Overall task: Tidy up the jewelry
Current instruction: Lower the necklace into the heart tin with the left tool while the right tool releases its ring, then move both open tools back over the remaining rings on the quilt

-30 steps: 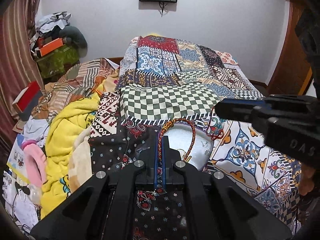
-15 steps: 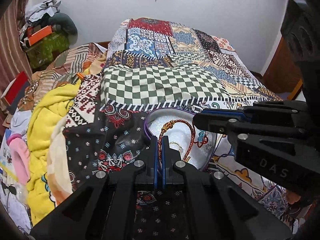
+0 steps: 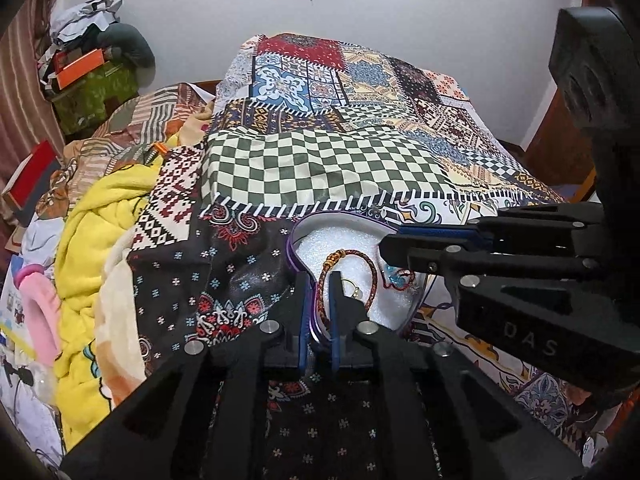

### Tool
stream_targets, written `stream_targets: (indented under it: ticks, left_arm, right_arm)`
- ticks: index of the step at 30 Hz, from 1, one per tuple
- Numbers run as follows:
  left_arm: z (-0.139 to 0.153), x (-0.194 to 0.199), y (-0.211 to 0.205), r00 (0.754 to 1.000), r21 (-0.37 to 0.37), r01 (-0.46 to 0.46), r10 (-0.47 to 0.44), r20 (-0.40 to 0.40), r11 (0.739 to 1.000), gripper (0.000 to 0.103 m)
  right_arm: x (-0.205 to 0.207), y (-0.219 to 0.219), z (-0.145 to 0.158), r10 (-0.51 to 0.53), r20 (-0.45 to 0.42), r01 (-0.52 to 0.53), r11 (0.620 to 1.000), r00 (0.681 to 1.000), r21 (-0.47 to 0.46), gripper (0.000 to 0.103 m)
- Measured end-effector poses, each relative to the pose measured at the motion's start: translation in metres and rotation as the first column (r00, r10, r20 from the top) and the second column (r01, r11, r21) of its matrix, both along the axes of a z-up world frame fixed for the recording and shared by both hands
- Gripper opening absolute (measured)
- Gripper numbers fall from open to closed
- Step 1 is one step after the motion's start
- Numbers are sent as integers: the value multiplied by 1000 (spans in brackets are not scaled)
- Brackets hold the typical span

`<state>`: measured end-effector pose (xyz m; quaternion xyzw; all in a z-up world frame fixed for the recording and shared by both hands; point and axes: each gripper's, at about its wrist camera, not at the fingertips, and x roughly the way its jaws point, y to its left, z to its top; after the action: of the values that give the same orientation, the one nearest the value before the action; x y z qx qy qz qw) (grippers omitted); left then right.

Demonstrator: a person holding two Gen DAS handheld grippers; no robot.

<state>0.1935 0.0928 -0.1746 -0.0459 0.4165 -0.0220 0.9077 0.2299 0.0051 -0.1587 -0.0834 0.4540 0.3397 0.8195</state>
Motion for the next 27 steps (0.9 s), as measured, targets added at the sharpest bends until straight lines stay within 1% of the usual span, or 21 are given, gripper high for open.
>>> stream_targets:
  ticks: [1,2,3,4,6,10,14,16,18,21,27]
  left_arm:
    - [2,-1,1,1000,1,-6,6,2,1000,14]
    - [3,-3,1,1000,2,-9,9,4,1000,17]
    - [5,-4,2,1000,4,-15,15,8,1000,20]
    - [8,-6,3,1000,5,-19,19,12,1000,22]
    - [13,-9,3,999,9,-24,24,23,1000,25]
    - [24,-16,2,999,18,-27,27,42,999,27]
    - [36,-22,-5,998,28,-21,19,65,999,32]
    - [43,-26,-11,997,35,-13,10,79,999,34]
    - [49,-29,-18,996,41,-4,1,89,999,37]
    - [56,-30,-31,995,48,15,-20,98,999,39]
    - [61,-29,-61,992,56,79,-84,95,995,41]
  right_arm:
    - [-1,-1,2,-4,6,4,1000,1000,2,25]
    - [-2,-3,4,-8,15,8,1000,1000,3,27]
    - [-4,-5,8,-14,31,14,1000,999,3,32]
    - [-6,-6,11,-18,46,18,1000,999,3,36]
    - [-10,-10,19,-26,73,25,1000,997,6,38]
    - [-16,-21,35,-42,114,40,999,993,17,38]
    - [-24,-35,52,-66,164,63,998,984,22,39]
    - [-28,-44,58,-80,184,76,997,980,28,41]
    - [-31,-56,65,-98,201,93,995,975,36,42]
    - [-33,-75,71,-127,219,121,992,967,40,42]
    - [-37,-109,73,-173,269,183,983,947,-12,42]
